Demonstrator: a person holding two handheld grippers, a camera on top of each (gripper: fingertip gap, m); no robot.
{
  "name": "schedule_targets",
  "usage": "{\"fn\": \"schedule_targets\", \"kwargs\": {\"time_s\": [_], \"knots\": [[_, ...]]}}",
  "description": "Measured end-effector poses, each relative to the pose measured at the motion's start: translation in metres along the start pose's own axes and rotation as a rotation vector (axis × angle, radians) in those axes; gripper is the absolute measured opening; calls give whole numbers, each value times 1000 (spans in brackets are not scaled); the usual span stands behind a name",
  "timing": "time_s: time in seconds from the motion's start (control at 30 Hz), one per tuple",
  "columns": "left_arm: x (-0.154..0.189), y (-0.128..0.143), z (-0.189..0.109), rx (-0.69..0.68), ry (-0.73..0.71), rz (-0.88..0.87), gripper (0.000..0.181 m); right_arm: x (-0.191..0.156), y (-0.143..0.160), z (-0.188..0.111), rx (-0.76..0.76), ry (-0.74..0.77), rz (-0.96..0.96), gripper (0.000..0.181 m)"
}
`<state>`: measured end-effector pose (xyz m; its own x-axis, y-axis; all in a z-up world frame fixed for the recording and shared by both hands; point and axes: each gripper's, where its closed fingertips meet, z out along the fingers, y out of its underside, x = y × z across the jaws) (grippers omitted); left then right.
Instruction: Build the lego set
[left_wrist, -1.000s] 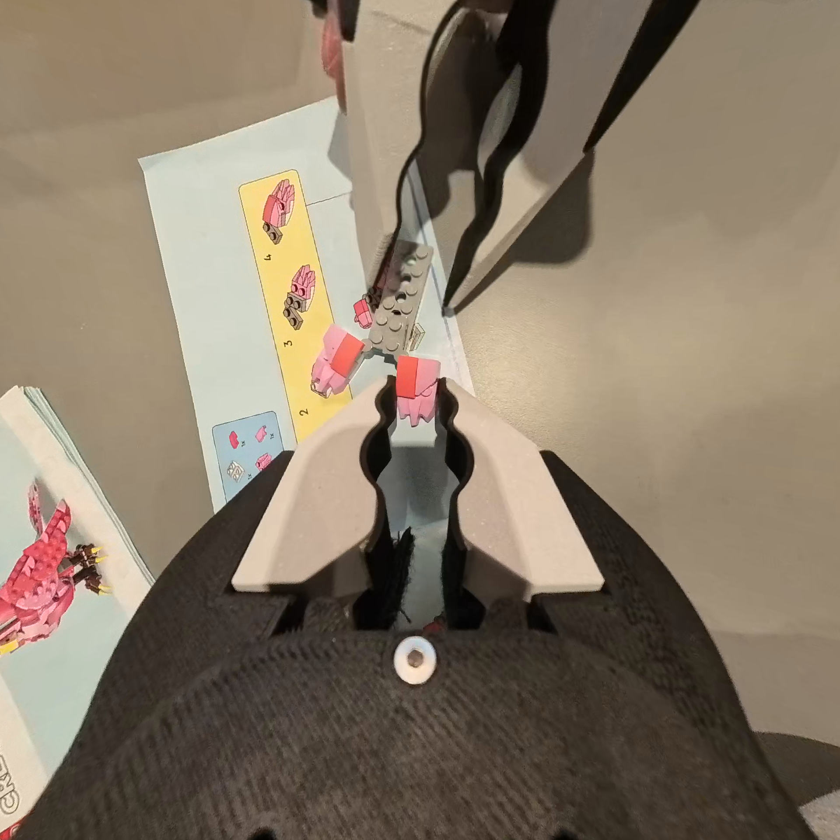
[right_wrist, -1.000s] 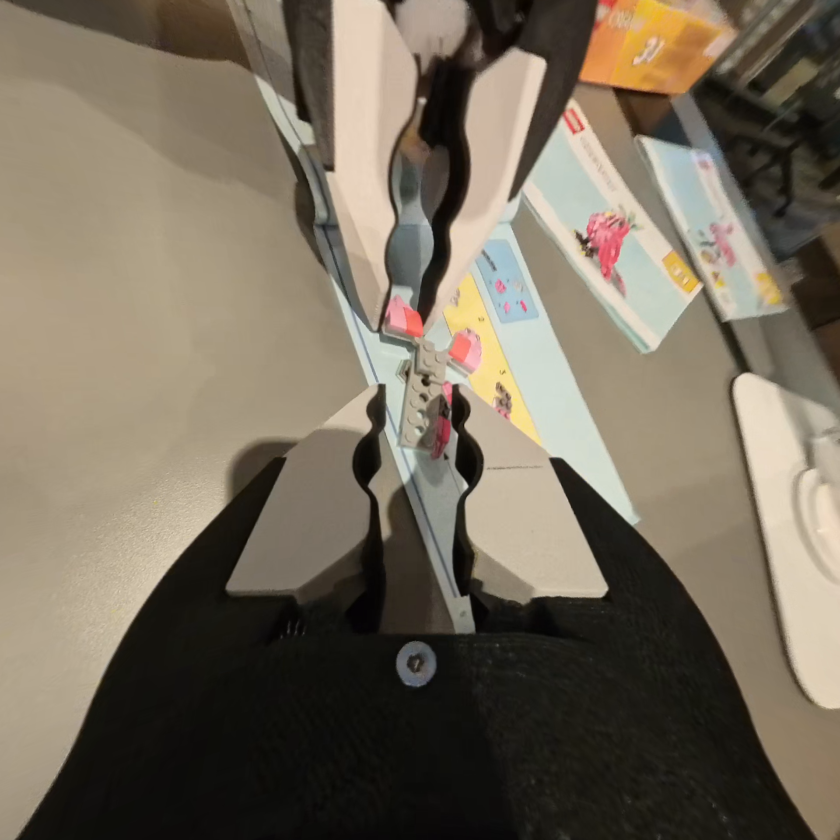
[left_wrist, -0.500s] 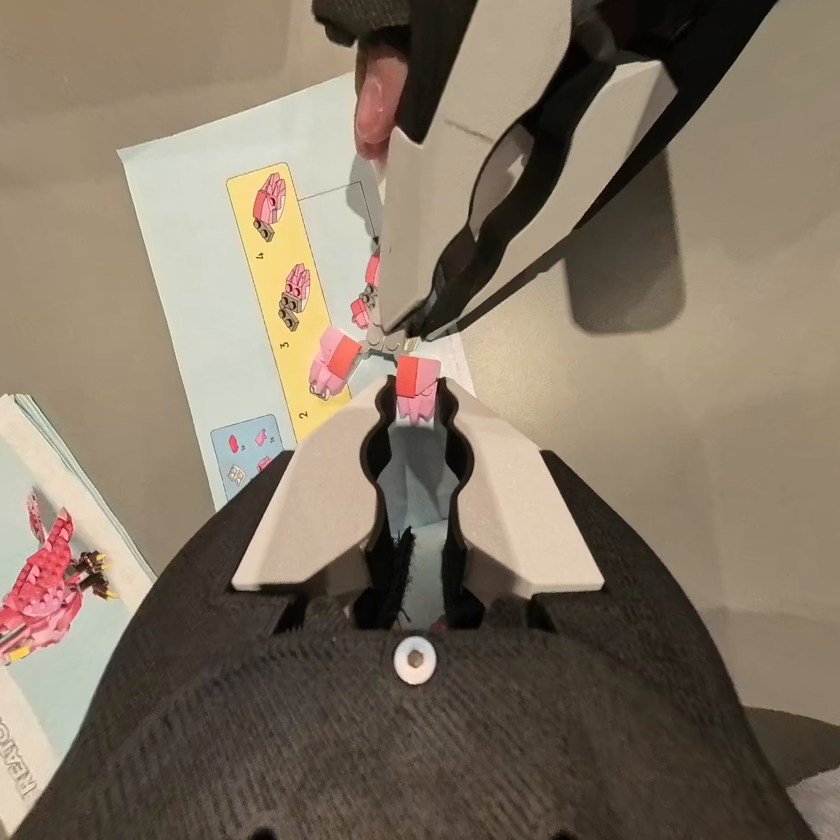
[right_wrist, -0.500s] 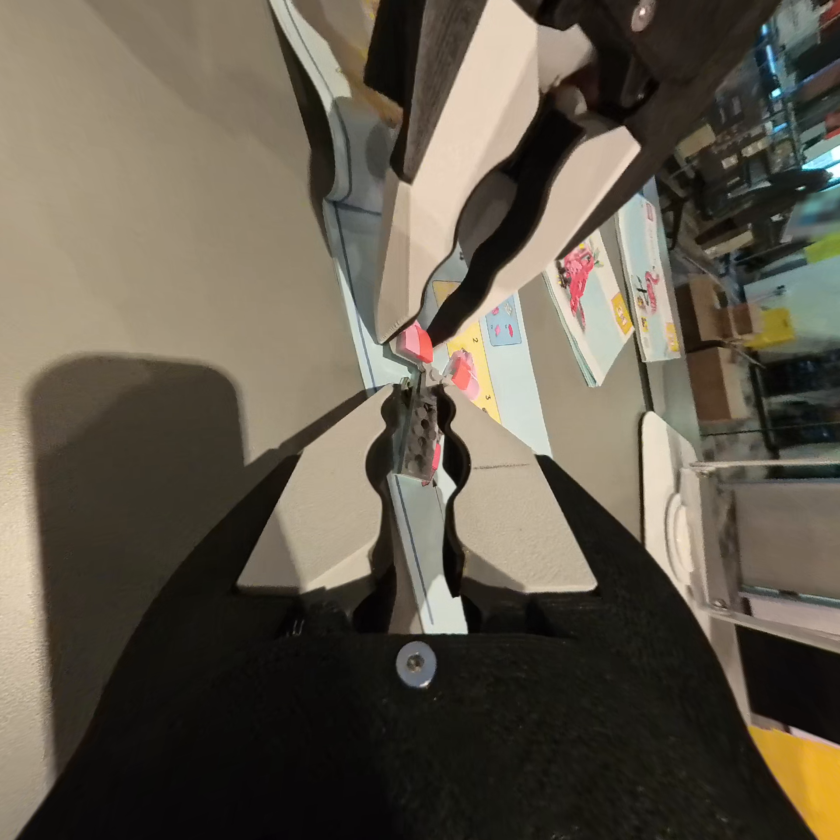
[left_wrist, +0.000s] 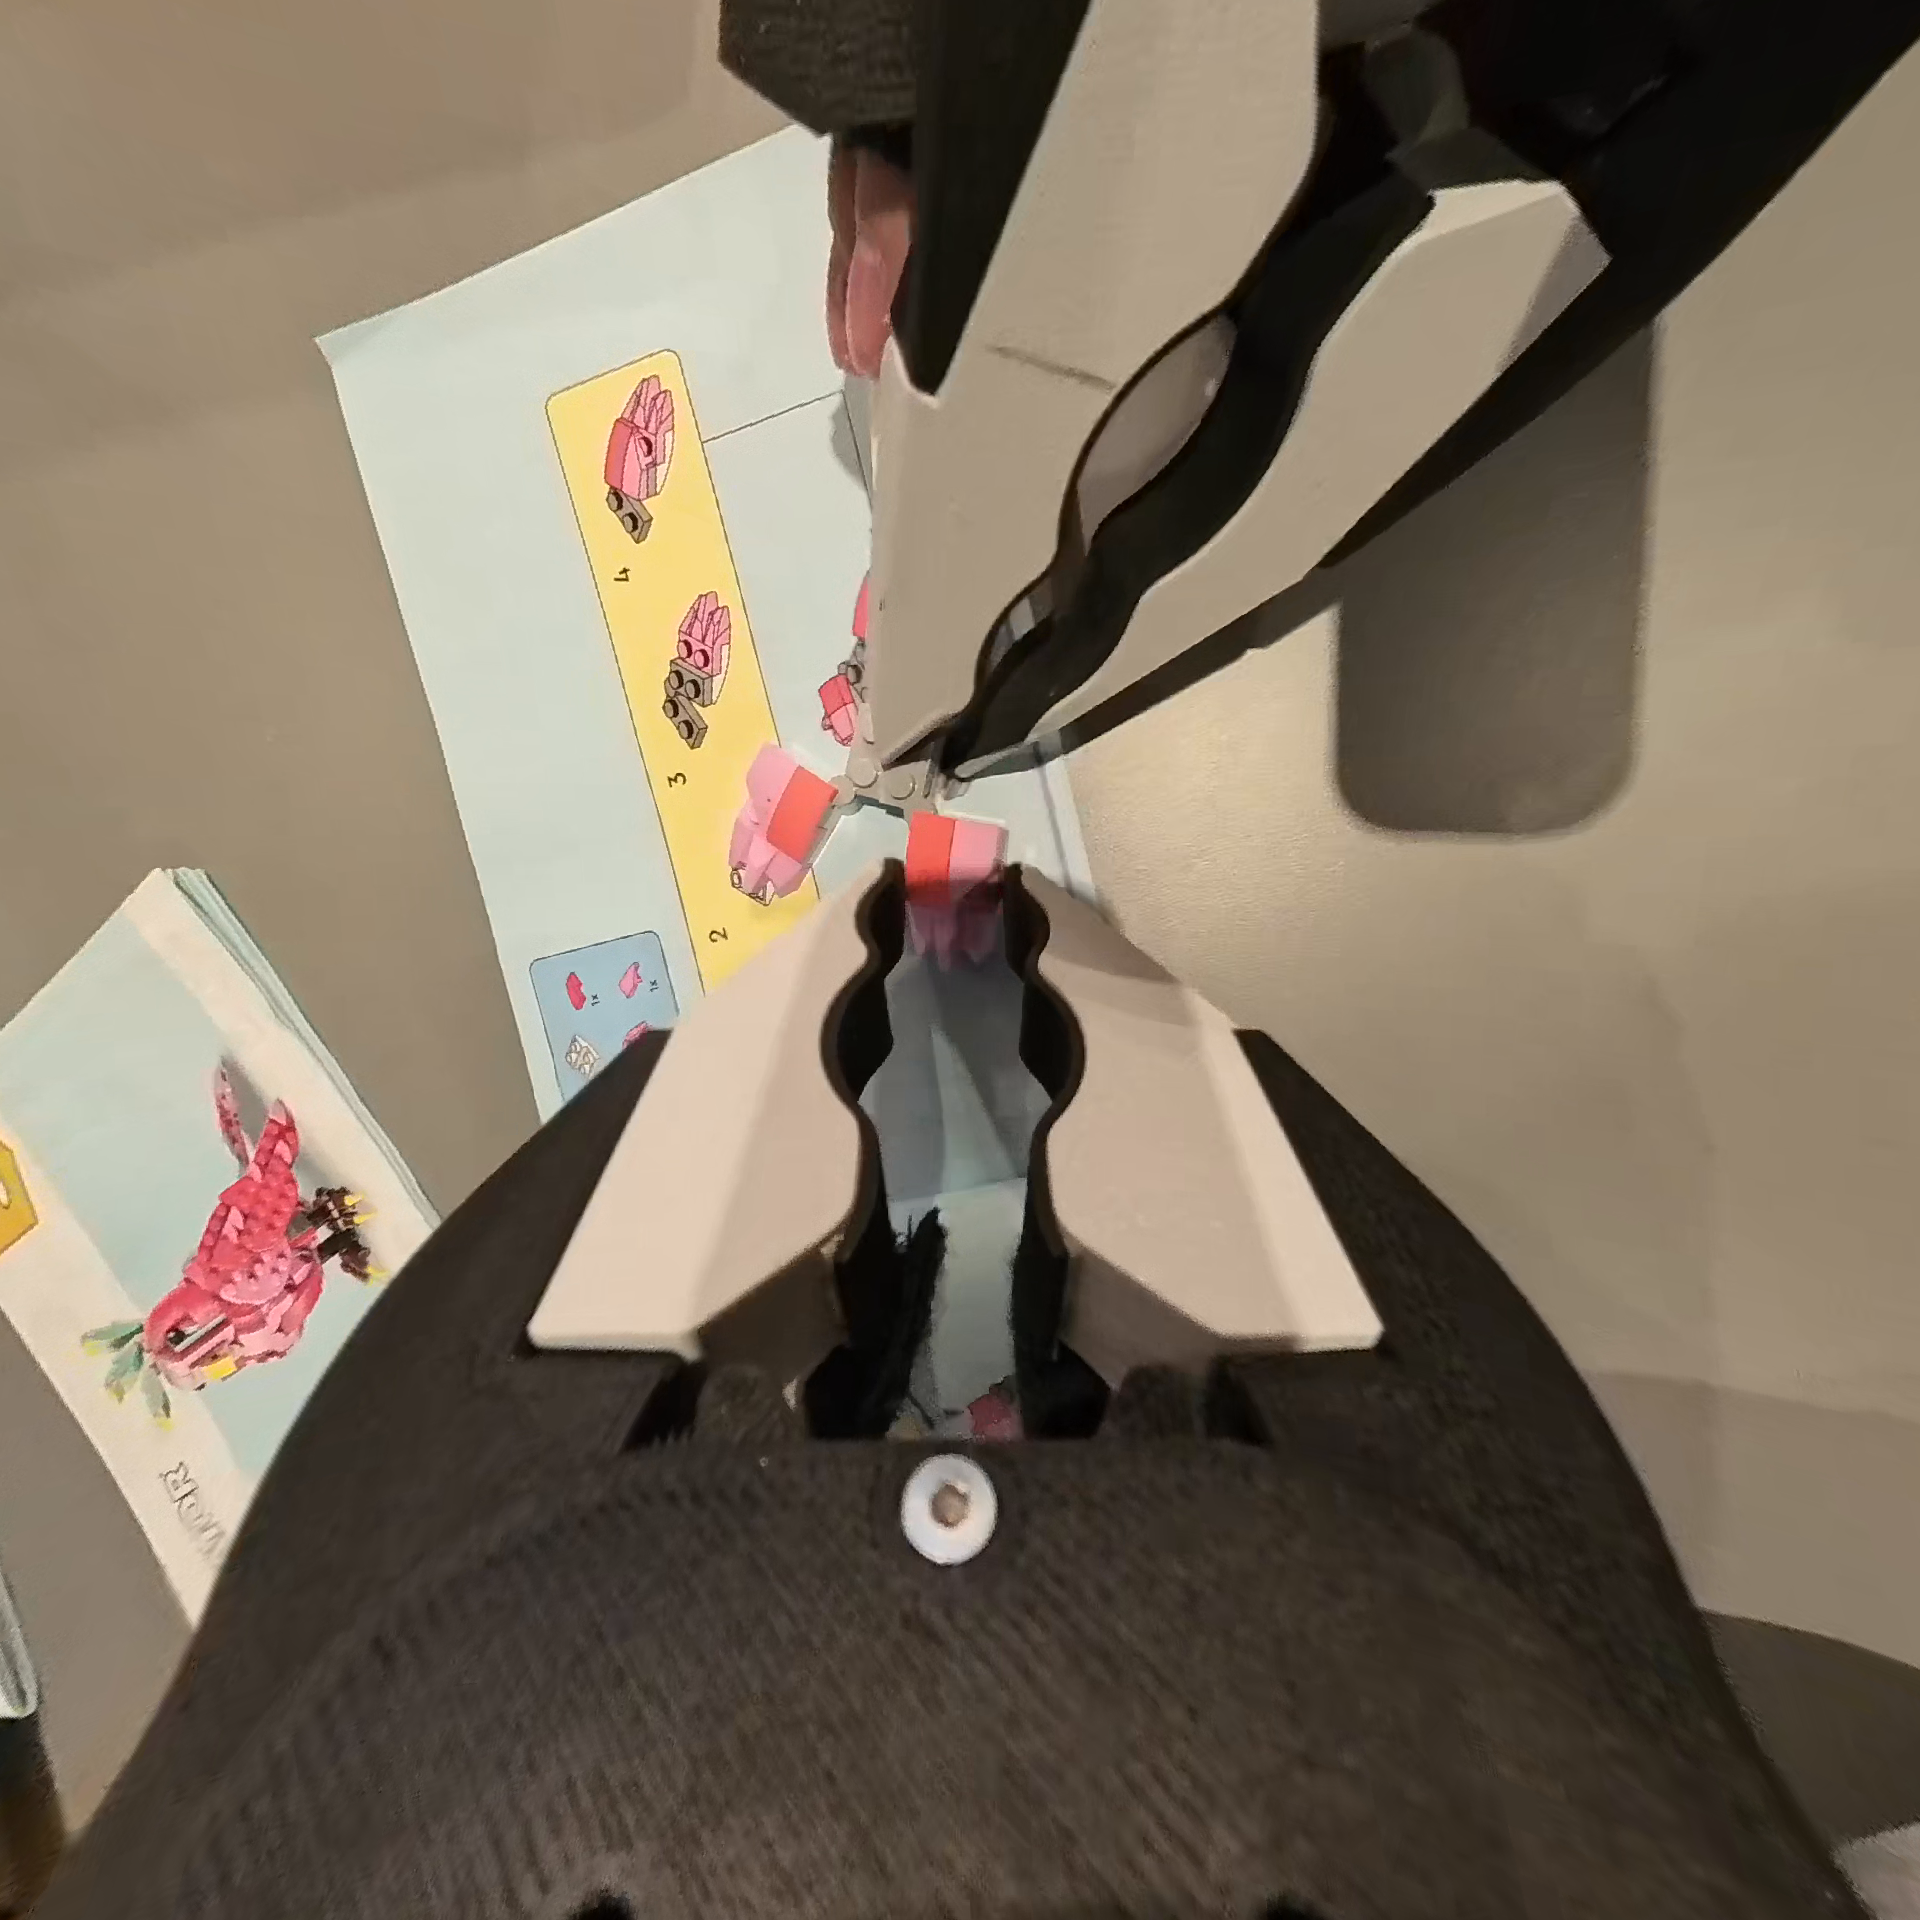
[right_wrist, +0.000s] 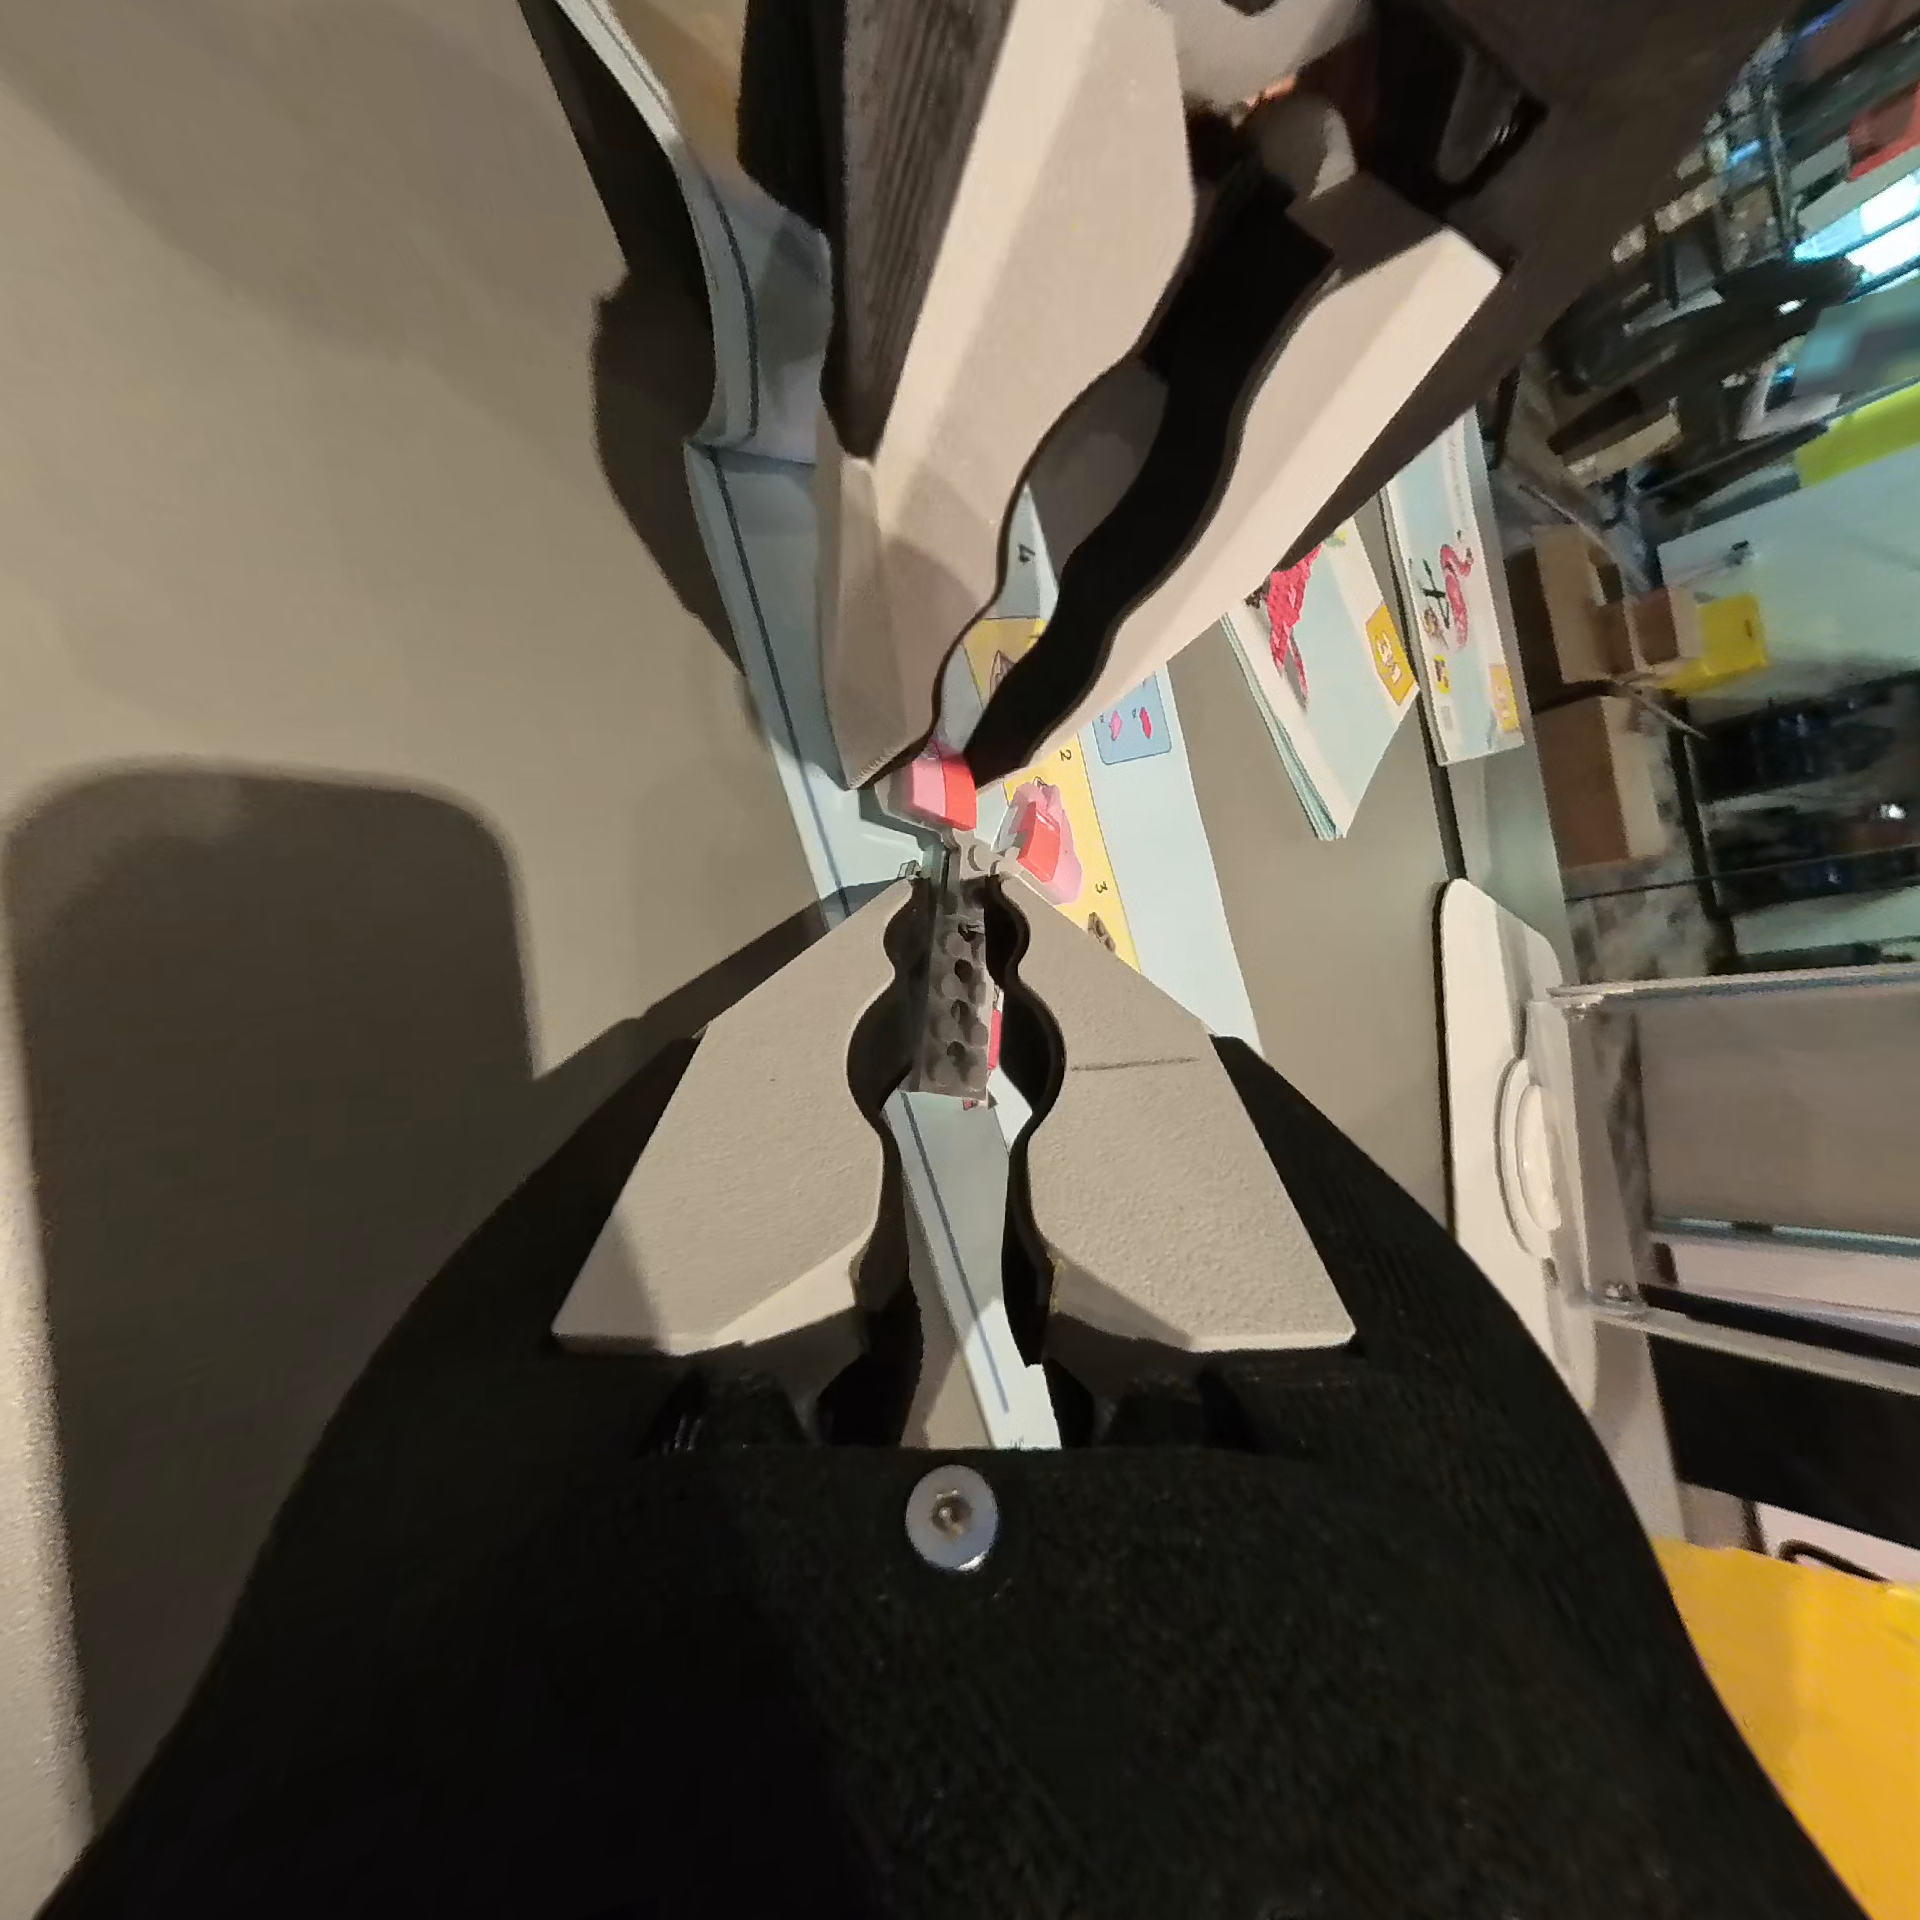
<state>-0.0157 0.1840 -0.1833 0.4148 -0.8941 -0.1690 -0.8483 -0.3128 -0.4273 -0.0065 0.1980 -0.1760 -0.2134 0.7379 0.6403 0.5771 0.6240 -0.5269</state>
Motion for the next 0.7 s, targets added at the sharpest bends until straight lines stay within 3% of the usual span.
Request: {"fn": "schedule_targets", "kwargs": {"time_s": [0.4,0.7], "knots": [[-6,2,-1,-58,-98,119,18,2,0,2,28,-25,126,8],[-6,2,-1,-55,-94,106,18,1,0,3,4,18,7,8]]}}
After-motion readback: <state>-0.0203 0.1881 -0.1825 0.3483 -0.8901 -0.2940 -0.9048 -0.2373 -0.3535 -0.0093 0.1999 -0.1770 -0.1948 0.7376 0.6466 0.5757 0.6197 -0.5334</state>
